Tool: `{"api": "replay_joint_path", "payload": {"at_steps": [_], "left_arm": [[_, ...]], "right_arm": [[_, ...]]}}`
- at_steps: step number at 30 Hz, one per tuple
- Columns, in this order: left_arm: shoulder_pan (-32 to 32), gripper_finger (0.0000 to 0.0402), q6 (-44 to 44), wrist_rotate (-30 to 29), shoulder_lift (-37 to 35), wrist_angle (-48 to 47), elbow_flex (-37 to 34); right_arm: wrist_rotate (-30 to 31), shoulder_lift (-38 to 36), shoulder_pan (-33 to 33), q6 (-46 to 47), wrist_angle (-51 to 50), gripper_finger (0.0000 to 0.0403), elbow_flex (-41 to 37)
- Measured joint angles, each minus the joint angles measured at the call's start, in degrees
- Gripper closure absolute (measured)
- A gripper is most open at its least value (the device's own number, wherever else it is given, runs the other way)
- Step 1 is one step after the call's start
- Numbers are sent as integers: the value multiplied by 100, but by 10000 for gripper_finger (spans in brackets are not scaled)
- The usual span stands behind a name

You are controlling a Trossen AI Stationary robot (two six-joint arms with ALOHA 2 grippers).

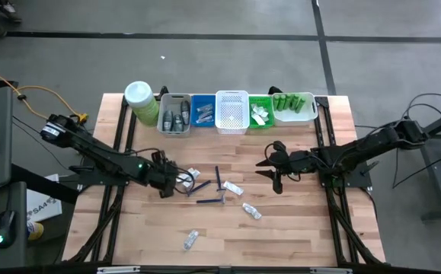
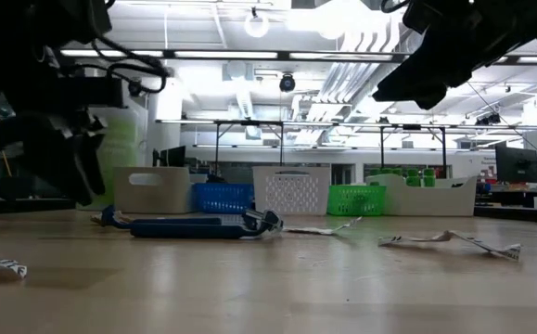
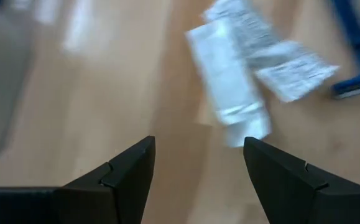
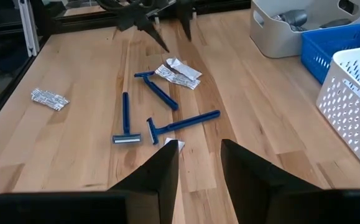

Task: Pick & Place Travel size toiletries
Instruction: Put the white bandage pack into the green bin

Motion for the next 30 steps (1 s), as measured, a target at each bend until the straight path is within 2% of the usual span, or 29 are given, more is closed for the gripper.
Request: {"api": "replay_joint_path", "payload": {"at_steps": [3,5,7,10,15,21,27,30], "left_arm": [[-14,158,107,473,0,173,0],[2,158,-64,512,0,238,-2],[209,158,-394,537,0,223,0],[700,158,-676,991,0,256,0],[1782,158,-191,2126,0,501,-2],[2900,158,753,4352,0,624,-2],[3525,158,869,4879,0,17,-19],[3634,158,864,5475,0,348,-164]], "right_arm": [[0,1,0,0,-8,289,0],[-8,2,0,9,-7,289,0],[-52,2,0,24,-9,289,0],[-89,2,0,24,-55,289,0],[-88,2,0,15,-90,289,-2],[-88,2,0,0,-256,289,-2],[-55,2,0,106,-364,289,-2],[-61,2,0,107,-365,289,-2]]}}
